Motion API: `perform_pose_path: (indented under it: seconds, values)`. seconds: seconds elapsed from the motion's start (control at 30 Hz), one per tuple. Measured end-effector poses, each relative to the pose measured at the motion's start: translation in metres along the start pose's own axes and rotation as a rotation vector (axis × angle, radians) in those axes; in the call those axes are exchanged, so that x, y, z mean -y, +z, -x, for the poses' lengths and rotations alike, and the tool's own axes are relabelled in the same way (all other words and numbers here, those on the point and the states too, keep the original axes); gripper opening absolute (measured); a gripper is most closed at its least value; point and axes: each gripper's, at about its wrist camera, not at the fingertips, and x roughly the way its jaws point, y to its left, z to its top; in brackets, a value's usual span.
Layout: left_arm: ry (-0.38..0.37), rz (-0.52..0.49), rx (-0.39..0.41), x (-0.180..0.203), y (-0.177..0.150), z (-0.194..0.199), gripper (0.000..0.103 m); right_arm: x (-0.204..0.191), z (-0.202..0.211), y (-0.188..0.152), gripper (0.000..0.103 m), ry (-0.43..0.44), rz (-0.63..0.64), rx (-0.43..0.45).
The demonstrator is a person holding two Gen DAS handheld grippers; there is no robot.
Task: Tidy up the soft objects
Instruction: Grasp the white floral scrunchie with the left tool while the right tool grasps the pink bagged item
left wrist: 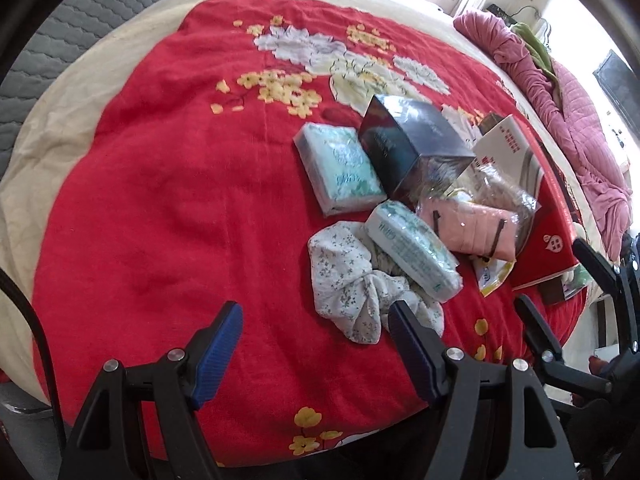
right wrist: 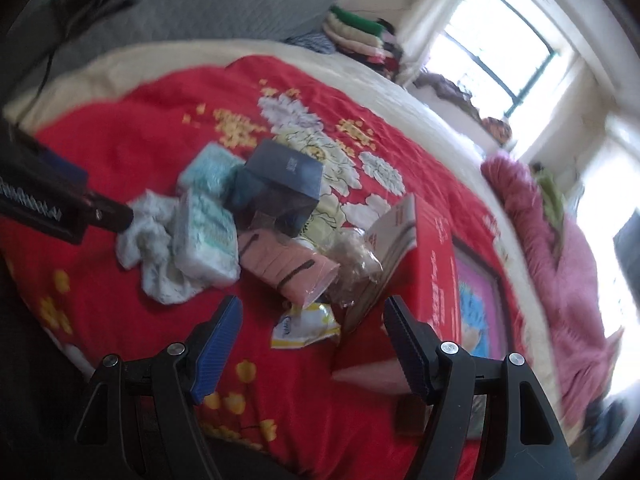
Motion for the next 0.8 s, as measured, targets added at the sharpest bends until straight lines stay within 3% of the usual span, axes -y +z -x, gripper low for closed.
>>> perform_pose_path:
  seconds: [0.23, 0.63, 0.7, 0.8]
  values:
    - [-0.066, 0.054, -0.025, -0.011, 0.006, -0.015, 0.074, -0.026, -0.032, -0.004, 0.074, -0.085, 0.255, -0.003]
    - [-0.123, 0.089, -0.043, -0.022, 0.017, -0.033, 0.074, -0.047, -0.075, -0.004, 0.073, -0.108, 0.441, -0.006]
    - [-0.128, 0.085, -0.042, -0.022, 0.018, -0.035, 0.074, -0.049, -0.079, -0.002, 0.061, -0.114, 0.454, -0.001]
    - [-0.133, 0.076, -0.04, -0.02, 0.021, -0.038, 0.074, -0.048, -0.083, 0.002, 0.054, -0.099, 0.455, -0.013]
